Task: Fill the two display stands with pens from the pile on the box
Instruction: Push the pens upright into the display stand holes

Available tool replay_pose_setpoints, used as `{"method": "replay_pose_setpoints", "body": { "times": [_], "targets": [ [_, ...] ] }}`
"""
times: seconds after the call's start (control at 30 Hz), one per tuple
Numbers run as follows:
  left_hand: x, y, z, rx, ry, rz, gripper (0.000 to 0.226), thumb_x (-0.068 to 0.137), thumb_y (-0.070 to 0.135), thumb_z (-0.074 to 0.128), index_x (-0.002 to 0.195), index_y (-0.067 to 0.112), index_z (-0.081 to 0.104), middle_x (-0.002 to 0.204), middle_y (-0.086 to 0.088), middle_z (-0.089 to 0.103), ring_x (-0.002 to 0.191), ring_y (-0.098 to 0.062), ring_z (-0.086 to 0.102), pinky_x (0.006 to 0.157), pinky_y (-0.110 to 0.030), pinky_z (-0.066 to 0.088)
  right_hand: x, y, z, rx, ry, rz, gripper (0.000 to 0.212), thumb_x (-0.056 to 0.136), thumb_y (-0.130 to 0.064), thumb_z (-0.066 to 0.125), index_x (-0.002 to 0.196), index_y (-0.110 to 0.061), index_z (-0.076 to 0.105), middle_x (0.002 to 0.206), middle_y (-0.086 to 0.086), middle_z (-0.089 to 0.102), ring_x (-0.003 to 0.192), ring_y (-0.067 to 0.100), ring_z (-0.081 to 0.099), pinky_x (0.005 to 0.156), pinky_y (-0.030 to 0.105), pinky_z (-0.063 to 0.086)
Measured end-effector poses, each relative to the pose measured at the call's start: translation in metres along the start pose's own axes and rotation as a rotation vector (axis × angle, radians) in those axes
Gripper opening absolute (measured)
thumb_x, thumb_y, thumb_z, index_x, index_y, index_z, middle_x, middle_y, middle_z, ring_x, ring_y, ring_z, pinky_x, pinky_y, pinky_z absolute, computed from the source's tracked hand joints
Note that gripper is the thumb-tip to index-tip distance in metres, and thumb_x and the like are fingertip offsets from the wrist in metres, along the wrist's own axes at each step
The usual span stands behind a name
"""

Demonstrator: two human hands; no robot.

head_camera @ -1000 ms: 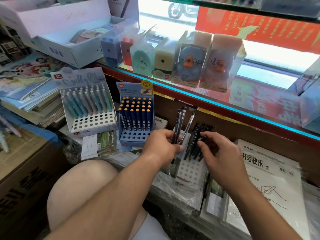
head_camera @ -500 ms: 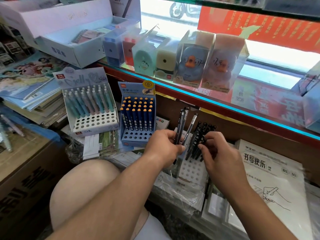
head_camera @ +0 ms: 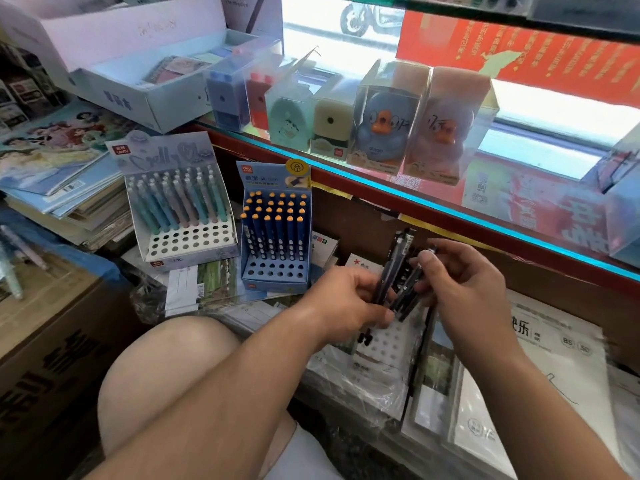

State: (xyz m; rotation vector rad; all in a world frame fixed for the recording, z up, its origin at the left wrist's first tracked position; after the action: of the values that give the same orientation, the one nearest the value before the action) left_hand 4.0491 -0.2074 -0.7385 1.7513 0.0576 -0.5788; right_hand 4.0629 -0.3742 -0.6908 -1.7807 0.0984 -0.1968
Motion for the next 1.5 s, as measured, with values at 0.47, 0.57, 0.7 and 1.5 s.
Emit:
{"method": "replay_pose_setpoints", "body": {
  "times": [0.47,0.57,0.7,1.5],
  "targets": [
    [0.002,-0.005,-0.026,0.143,0.248,-0.018,0.014,0.092,0.015,0.075,0.099,0.026,0.073,0.096,-0.003,0.070,0.086,-0.015,0.064,0.071,-0.024,0.050,-0.019,0.002,-0.016,-0.245,0.075,-0.205,0.013,0.098,-0.024,0.064,0.108,-0.032,0.068,0.086,-0.010,0.071,0.078,0.008,0.071,0.071,0.022,0.059],
    [0.002,-0.006,-0.025,0.158,0.248,-0.023,0.016,0.092,0.013,0.075,0.102,0.025,0.072,0.097,0.000,0.070,0.091,-0.015,0.066,0.079,-0.027,0.052,-0.022,0.006,-0.011,-0.289,0.060,-0.216,0.012,0.098,-0.026,0.064,0.109,-0.031,0.067,0.089,-0.011,0.071,0.081,0.007,0.071,0.075,0.033,0.062],
    [0.003,-0.006,-0.025,0.166,0.257,-0.022,0.018,0.092,0.013,0.075,0.103,0.026,0.071,0.100,0.001,0.070,0.095,-0.015,0.066,0.084,-0.029,0.053,-0.023,0.008,-0.001,-0.353,0.029,-0.232,0.013,0.097,-0.029,0.064,0.109,-0.032,0.068,0.088,-0.013,0.071,0.081,0.006,0.071,0.075,0.039,0.063],
    [0.003,-0.005,0.006,0.239,0.002,-0.018,0.022,0.090,0.010,0.076,0.091,0.031,0.073,0.085,0.011,0.071,0.086,-0.008,0.068,0.093,-0.039,0.058,-0.009,-0.006,0.008,-0.143,-0.077,-0.135,0.024,0.093,-0.025,0.071,0.117,-0.024,0.070,0.088,-0.005,0.071,0.077,0.011,0.067,0.067,0.024,0.057]
  ]
}}
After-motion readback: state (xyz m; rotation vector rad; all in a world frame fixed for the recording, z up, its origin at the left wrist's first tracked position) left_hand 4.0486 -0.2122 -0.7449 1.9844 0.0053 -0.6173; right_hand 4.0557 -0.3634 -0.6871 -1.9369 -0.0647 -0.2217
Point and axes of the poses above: each hand's wrist, its own x-axis towards the middle knuckle, its own z-axis out of the palm, y = z × x, the point moved 10 cm from there along x, towards the middle knuckle
